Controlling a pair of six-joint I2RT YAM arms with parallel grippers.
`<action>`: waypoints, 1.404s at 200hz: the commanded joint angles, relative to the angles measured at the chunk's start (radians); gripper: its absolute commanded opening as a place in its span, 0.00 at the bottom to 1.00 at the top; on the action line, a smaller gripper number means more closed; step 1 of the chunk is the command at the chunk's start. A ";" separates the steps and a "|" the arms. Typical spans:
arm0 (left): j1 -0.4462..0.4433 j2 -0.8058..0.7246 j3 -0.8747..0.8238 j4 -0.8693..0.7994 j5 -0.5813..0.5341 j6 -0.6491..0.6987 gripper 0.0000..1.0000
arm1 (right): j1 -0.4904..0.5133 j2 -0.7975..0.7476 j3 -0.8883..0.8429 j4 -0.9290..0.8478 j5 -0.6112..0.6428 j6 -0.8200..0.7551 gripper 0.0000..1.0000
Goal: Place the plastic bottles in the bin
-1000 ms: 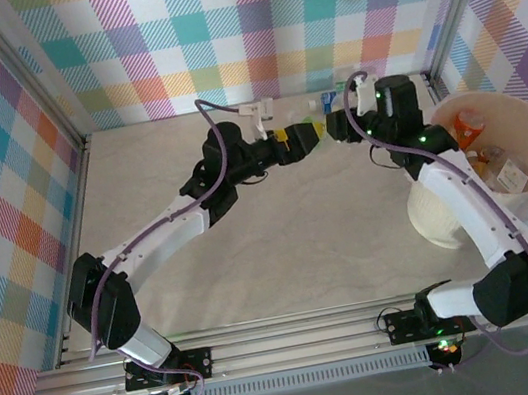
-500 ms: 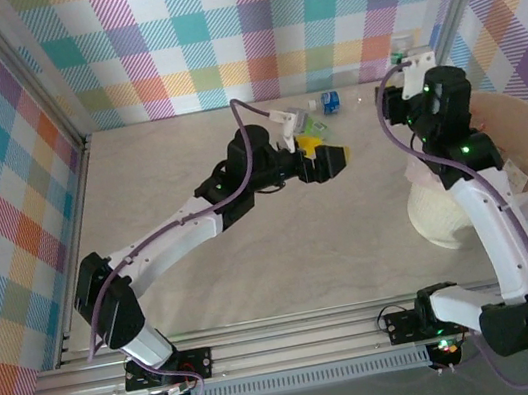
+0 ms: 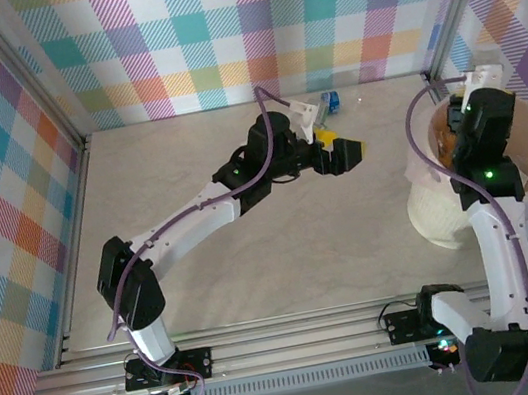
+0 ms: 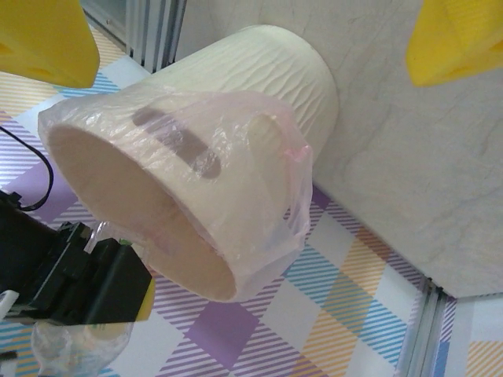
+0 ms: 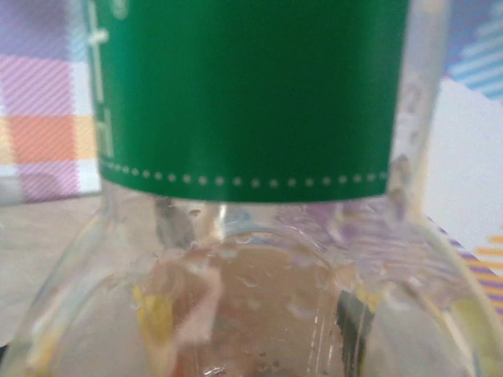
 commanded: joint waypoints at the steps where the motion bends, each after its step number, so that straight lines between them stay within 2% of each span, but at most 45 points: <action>1: -0.012 0.007 0.036 -0.025 -0.011 -0.017 1.00 | -0.077 -0.032 -0.016 0.026 0.072 0.036 0.50; 45: -0.011 0.022 0.063 -0.052 -0.030 -0.040 1.00 | -0.196 -0.037 -0.049 -0.007 0.084 0.120 0.54; 61: -0.012 0.026 0.075 -0.068 -0.036 -0.037 1.00 | -0.215 -0.034 -0.050 -0.028 0.084 0.160 0.63; 95: -0.011 0.031 0.080 -0.069 -0.054 -0.045 1.00 | -0.222 -0.019 -0.020 -0.083 0.064 0.186 0.89; 110: -0.011 0.036 0.084 -0.071 -0.059 -0.047 1.00 | -0.222 -0.018 -0.008 -0.103 0.044 0.194 0.94; 171: -0.011 0.049 0.104 -0.103 -0.086 -0.042 1.00 | -0.222 0.008 0.034 -0.178 -0.116 0.243 1.00; 199: -0.011 0.049 0.103 -0.121 -0.100 -0.037 1.00 | -0.224 0.056 0.070 -0.232 -0.095 0.268 1.00; 248: -0.011 0.045 0.102 -0.150 -0.133 -0.032 1.00 | -0.225 0.152 0.124 -0.329 -0.126 0.309 1.00; 281: -0.011 0.043 0.097 -0.169 -0.174 -0.031 1.00 | -0.225 0.155 0.132 -0.341 -0.172 0.322 1.00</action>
